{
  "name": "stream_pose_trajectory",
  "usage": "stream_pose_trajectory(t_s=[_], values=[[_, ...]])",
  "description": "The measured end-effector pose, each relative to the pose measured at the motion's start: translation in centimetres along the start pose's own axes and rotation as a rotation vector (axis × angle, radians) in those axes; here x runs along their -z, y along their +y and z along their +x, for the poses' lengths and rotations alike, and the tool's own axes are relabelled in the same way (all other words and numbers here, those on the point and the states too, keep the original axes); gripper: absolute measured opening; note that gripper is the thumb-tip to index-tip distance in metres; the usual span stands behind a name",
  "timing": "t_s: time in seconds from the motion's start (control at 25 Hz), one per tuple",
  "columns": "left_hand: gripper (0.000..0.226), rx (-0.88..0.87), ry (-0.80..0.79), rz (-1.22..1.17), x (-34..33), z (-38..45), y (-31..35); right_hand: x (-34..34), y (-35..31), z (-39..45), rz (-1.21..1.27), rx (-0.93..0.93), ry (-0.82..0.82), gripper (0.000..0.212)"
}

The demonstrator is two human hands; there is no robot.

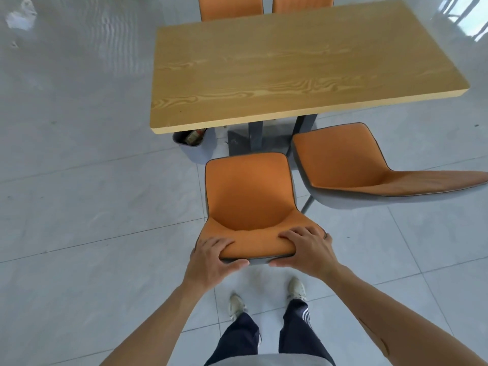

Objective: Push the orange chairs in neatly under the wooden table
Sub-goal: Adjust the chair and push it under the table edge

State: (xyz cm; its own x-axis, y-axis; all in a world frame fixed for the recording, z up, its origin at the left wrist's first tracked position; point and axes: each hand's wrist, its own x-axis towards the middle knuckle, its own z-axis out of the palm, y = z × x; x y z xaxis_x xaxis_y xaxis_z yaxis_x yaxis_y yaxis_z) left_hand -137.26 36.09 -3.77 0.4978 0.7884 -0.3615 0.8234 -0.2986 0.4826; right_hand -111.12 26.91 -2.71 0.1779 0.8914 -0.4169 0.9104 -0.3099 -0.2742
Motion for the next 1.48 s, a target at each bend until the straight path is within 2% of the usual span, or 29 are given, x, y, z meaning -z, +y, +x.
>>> stream_pose_trajectory(t_s=[0.24,0.44,1.48], values=[[0.086,-0.039,0.124,0.043,-1.0,0.1,0.0,-0.2,0.6,0.3,-0.018,0.027,0.033,0.099],[0.083,-0.041,0.169,0.031,-1.1,1.1,0.9,0.5,1.5,1.1,-0.012,0.038,0.045,0.095],[0.081,0.001,0.150,-0.032,-0.4,8.4,5.0,5.1,6.1,7.4,0.003,0.058,0.023,0.094]])
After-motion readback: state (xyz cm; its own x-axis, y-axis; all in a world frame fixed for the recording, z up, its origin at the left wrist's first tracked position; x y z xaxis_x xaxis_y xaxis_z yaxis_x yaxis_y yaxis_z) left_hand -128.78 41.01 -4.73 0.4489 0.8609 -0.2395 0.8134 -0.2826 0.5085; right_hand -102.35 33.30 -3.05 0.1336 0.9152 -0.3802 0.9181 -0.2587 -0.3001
